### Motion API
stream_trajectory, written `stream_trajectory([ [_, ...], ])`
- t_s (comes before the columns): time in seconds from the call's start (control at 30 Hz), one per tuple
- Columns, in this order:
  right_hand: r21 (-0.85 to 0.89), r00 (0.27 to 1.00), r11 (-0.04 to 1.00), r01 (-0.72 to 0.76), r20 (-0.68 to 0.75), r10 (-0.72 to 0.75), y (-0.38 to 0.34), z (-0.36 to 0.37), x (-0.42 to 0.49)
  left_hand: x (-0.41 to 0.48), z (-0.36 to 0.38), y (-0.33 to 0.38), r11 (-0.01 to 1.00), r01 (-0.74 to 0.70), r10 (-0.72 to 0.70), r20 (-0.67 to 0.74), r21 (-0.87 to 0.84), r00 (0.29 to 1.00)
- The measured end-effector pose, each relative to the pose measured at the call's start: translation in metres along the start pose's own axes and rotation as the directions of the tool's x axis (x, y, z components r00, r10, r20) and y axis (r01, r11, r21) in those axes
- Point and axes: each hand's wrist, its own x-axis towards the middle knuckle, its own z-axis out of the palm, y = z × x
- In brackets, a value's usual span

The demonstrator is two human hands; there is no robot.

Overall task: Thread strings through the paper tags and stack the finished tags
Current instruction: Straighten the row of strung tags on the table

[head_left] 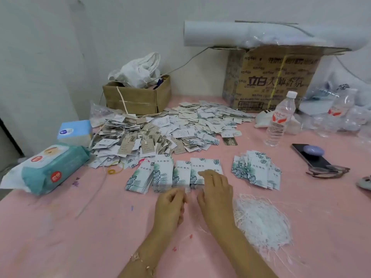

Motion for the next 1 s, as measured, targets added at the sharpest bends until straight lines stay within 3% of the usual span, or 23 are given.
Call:
stream_trajectory([
  [0.2, -0.067, 0.987, 0.996, 0.062, 0.152, -0.052, 0.017, 0.031, 0.006, 0.004, -0.005, -0.005, 0.996, 0.062, -0.061, 0.033, -0.060, 0.998],
  [0.3, -0.168, 0.994, 0.981, 0.099, 0.067, -0.089, 0.017, 0.023, 0.009, 0.010, -0.003, 0.000, 0.989, 0.112, -0.110, 0.034, -0.093, 0.993],
  [0.53, -0.070, 0.969, 0.990, 0.122, -0.208, -0.134, 0.031, 0.023, 0.014, 0.016, 0.002, 0.000, 0.993, 0.111, -0.107, 0.088, -0.042, 0.990],
  [0.7, -0.116, 0.976, 0.982, 0.152, -0.139, -0.167, 0.025, 0.025, 0.014, 0.018, 0.001, 0.002, 0.988, 0.122, -0.112, 0.101, -0.095, 0.989],
  [0.87, -0.130, 0.983, 0.983, 0.126, -0.117, -0.141, 0.026, 0.023, 0.015, 0.021, 0.006, 0.003, 0.928, 0.220, -0.193, 0.118, -0.302, 0.974],
  [1.0, -0.124, 0.983, 0.983, 0.139, -0.107, -0.152, 0.030, 0.021, 0.013, 0.020, 0.006, 0.005, 0.921, 0.234, -0.203, 0.129, -0.312, 0.971],
])
